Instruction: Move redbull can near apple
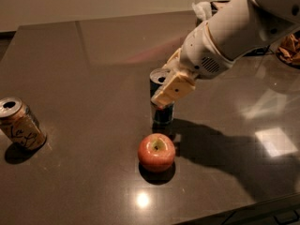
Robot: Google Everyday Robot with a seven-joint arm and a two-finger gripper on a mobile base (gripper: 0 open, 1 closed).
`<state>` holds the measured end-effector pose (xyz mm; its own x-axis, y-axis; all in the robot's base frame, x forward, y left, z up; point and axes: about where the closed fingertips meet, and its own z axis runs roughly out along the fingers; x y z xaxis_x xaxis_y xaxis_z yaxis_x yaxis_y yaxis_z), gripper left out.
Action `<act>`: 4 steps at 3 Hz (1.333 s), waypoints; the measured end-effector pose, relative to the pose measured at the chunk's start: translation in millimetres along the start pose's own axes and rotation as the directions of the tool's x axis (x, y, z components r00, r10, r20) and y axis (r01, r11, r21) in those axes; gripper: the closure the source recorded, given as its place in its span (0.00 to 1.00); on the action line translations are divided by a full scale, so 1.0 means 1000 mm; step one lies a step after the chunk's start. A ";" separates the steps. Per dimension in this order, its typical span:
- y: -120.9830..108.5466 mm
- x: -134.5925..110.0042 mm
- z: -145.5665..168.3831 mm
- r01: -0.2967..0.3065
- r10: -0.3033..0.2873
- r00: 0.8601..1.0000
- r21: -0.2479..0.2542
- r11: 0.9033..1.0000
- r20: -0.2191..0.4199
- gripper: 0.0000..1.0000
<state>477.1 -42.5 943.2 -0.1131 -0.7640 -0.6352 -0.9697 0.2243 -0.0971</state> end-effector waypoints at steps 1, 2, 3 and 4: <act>0.009 0.017 -0.001 -0.009 0.009 1.000 -0.013 1.000 -0.004 1.00; 0.017 0.027 -0.003 -0.001 0.001 1.000 0.009 1.000 -0.013 0.82; 0.023 0.033 -0.004 0.005 -0.004 1.000 0.027 1.000 -0.016 0.59; 0.025 0.032 -0.006 0.009 -0.008 1.000 0.032 0.999 -0.018 0.36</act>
Offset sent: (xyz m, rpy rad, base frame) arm -0.0299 -0.0305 -0.0221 -0.0261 -0.0301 -0.0279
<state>448.4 -64.8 925.0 -0.1091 -0.7763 -0.6209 -0.9633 0.2367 -0.1267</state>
